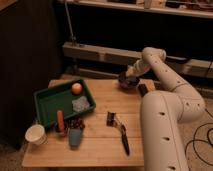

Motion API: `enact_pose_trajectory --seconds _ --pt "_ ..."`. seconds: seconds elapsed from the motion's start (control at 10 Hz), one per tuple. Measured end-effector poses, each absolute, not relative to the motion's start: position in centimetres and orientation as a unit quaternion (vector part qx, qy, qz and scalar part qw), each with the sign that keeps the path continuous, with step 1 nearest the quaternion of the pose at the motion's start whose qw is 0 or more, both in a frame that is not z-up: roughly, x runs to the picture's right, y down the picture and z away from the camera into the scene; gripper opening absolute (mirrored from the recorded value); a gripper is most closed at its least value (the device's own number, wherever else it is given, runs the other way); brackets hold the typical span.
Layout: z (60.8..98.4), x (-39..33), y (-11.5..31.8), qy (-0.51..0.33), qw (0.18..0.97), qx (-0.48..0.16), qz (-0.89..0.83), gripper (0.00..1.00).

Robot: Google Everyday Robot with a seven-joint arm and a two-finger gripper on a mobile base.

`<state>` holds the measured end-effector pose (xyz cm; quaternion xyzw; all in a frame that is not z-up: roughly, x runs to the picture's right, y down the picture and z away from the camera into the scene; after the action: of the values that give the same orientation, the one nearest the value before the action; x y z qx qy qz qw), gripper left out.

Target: Wipe purple bowl with sponge

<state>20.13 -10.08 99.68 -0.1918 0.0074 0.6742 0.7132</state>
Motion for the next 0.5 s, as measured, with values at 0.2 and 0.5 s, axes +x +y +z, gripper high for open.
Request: enact_pose_trajectory --seconds 0.2,0.5 --pt "99.9 18.9 -9.8 0.005 0.715 -0.201 0.669 0.0" --pt "99.9 17.3 -8.7 0.004 0.719 -0.219 0.66 0.0"
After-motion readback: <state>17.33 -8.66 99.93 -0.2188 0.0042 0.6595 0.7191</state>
